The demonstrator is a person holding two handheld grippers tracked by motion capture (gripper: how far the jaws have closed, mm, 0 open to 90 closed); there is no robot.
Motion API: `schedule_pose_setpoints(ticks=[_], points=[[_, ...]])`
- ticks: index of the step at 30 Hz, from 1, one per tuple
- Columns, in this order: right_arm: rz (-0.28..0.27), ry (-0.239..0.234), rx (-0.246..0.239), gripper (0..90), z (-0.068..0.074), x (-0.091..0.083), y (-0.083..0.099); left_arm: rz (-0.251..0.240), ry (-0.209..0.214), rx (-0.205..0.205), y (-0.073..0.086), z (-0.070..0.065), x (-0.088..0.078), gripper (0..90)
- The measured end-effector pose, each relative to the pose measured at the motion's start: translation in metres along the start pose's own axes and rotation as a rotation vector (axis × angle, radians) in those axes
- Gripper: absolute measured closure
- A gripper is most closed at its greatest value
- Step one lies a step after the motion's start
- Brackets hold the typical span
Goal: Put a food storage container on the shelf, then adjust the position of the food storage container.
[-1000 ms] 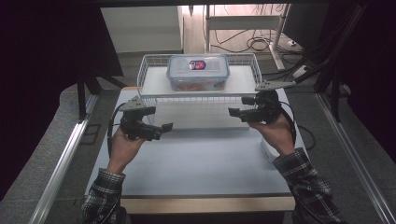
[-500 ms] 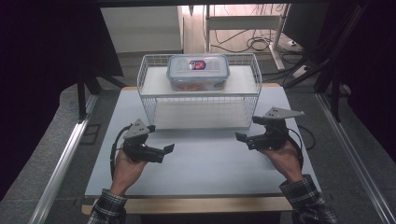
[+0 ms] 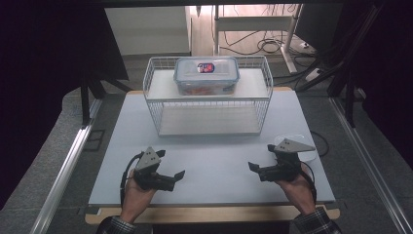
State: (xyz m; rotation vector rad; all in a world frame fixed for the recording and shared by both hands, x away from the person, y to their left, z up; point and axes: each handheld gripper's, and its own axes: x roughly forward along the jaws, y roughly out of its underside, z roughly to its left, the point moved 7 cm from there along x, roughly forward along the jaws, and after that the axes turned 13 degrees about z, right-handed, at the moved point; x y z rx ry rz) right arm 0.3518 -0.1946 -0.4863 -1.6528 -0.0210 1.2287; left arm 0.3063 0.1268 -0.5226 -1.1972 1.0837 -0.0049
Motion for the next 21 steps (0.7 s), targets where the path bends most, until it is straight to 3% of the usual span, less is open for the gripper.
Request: schedule_pose_setpoints(ticks=[5, 8, 11, 16, 21], points=[[0.013, 0.011, 0.032, 2.4, 0.002, 0.004, 0.022, 0.054, -0.038, 0.002, 0.020, -0.004, 0.006, 0.0], [0.034, 0.007, 0.053, 2.4, 0.002, 0.009, 0.034, 0.064, -0.019, -0.022, 0.026, -0.005, 0.010, 0.0], [0.071, 0.015, 0.055, 2.6, -0.001, 0.015, 0.045, 0.066, -0.018, -0.021, 0.026, -0.004, 0.013, 0.0], [0.060, 0.069, 0.051, 0.5, -0.004, 0.016, 0.044, 0.050, -0.023, -0.024, 0.026, -0.001, 0.012, 0.0], [0.059, 0.090, 0.059, 0.0, -0.006, 0.010, 0.039, 0.052, -0.028, -0.017, 0.027, 0.000, 0.012, 0.4]])
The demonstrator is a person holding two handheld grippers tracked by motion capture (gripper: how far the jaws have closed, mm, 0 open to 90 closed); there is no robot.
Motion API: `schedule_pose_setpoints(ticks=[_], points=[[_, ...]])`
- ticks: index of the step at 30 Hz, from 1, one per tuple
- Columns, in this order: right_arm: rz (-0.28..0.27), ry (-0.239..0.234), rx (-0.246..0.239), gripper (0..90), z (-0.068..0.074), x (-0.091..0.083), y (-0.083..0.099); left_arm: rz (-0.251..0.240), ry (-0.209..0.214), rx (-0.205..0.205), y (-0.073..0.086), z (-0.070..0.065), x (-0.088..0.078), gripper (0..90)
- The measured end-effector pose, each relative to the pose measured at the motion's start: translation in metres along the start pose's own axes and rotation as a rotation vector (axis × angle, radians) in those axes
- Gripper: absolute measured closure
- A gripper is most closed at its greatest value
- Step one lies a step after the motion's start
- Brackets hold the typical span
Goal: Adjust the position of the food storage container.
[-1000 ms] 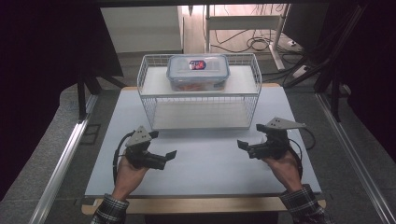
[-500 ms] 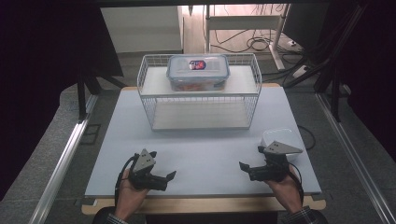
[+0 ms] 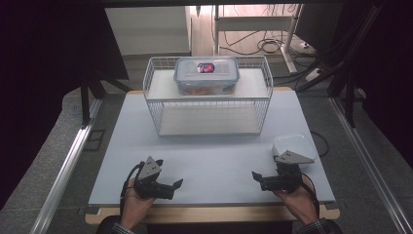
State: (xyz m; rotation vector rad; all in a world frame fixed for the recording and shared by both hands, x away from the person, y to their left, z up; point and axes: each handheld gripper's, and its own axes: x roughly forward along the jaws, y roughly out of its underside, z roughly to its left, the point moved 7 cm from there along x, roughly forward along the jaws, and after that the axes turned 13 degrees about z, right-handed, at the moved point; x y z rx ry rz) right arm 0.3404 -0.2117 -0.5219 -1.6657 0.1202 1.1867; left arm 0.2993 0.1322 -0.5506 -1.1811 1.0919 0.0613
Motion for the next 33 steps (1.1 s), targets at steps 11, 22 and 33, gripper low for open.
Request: schedule_pose_setpoints(ticks=[11, 22, 33], points=[[0.030, 0.040, 0.065, 23.5, -0.032, -0.015, -0.003, -0.006, 0.005, 0.008, -0.001, -0.001, 0.000, 1.9], [0.057, 0.164, 0.111, 87.0, -0.092, -0.043, -0.002, -0.035, 0.018, -0.002, -0.002, 0.000, -0.003, 3.9], [0.058, 0.227, 0.195, 89.6, -0.133, -0.051, 0.003, -0.032, 0.021, -0.005, -0.002, 0.000, -0.002, 4.5]])
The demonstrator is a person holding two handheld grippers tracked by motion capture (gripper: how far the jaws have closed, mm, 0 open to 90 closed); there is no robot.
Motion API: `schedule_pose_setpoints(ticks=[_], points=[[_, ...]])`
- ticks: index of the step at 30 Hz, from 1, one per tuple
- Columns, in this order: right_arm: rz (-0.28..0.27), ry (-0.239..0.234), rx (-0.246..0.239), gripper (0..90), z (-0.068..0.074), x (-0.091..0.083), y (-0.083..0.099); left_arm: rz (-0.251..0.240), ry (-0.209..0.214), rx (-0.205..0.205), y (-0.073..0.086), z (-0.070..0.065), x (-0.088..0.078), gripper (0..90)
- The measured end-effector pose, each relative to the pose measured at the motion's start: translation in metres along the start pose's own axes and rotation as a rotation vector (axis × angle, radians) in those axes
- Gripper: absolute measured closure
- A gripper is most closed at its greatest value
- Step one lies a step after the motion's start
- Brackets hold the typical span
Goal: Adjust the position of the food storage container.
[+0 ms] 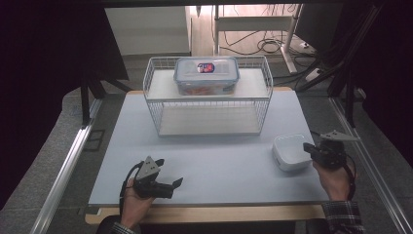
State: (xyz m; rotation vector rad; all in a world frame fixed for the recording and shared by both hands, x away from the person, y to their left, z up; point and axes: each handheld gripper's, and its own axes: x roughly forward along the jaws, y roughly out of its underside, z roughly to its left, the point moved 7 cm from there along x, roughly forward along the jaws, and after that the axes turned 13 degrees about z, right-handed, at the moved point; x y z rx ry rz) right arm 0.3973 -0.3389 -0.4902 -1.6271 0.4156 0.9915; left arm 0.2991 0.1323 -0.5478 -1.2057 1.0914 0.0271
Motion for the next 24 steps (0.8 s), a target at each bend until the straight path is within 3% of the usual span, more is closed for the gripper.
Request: schedule_pose_setpoints(ticks=[4, 9, 14, 15, 20, 24], points=[[0.001, 0.032, 0.025, 89.5, -0.021, 0.006, -0.005, 0.004, -0.003, 0.002, 0.000, 0.000, 0.001, 4.5], [0.013, 0.065, 0.042, 89.5, -0.037, 0.015, -0.006, 0.011, -0.010, 0.002, 0.001, 0.001, 0.002, 4.4], [0.015, 0.057, 0.042, 89.5, -0.042, 0.020, -0.005, 0.010, -0.015, 0.002, 0.001, 0.002, 0.002, 4.5], [0.025, 0.076, 0.033, 89.5, -0.045, 0.021, -0.005, 0.009, -0.015, 0.003, 0.001, 0.002, 0.002, 4.5], [0.047, 0.080, 0.036, 89.7, -0.049, 0.028, -0.004, 0.009, -0.021, 0.003, 0.001, 0.003, 0.002, 4.5], [0.059, 0.069, 0.028, 89.7, -0.047, 0.031, -0.003, 0.009, -0.020, 0.002, 0.001, 0.003, 0.002, 4.6]])
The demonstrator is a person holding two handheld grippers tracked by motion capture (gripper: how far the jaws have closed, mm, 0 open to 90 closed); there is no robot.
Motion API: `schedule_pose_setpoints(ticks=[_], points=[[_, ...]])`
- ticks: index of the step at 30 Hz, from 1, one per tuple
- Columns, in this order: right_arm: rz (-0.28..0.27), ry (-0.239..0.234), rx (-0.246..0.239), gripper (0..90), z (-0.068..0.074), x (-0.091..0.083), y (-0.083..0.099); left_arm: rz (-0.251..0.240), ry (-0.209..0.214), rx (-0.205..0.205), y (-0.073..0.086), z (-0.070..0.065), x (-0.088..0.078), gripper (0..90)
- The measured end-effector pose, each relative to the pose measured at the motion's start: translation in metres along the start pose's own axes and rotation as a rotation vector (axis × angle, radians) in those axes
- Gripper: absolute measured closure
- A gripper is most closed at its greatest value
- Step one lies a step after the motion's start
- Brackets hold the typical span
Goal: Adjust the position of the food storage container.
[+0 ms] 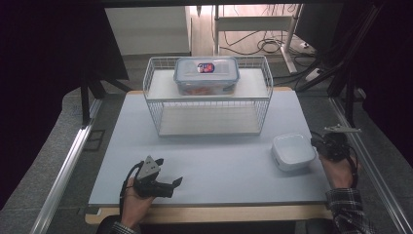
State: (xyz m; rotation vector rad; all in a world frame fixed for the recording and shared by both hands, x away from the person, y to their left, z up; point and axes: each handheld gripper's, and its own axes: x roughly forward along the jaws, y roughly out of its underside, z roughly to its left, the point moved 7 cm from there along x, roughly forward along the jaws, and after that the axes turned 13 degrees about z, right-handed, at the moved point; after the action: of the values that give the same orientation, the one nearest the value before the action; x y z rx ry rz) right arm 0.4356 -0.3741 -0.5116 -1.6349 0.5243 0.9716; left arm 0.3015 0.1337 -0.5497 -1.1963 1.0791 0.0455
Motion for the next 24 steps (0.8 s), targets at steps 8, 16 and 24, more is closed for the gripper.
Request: schedule_pose_setpoints(ticks=[8, 16, 24], points=[[0.011, -0.074, -0.052, 89.6, 0.026, 0.002, 0.001, 0.006, -0.002, 0.008, 0.000, -0.001, 0.000, 4.6], [0.016, -0.137, -0.111, 89.6, 0.056, 0.005, -0.002, 0.008, -0.005, 0.010, 0.000, -0.001, 0.000, 4.7], [0.021, -0.202, -0.169, 89.6, 0.092, 0.007, -0.005, 0.012, -0.006, 0.013, 0.001, -0.001, 0.001, 4.7]])
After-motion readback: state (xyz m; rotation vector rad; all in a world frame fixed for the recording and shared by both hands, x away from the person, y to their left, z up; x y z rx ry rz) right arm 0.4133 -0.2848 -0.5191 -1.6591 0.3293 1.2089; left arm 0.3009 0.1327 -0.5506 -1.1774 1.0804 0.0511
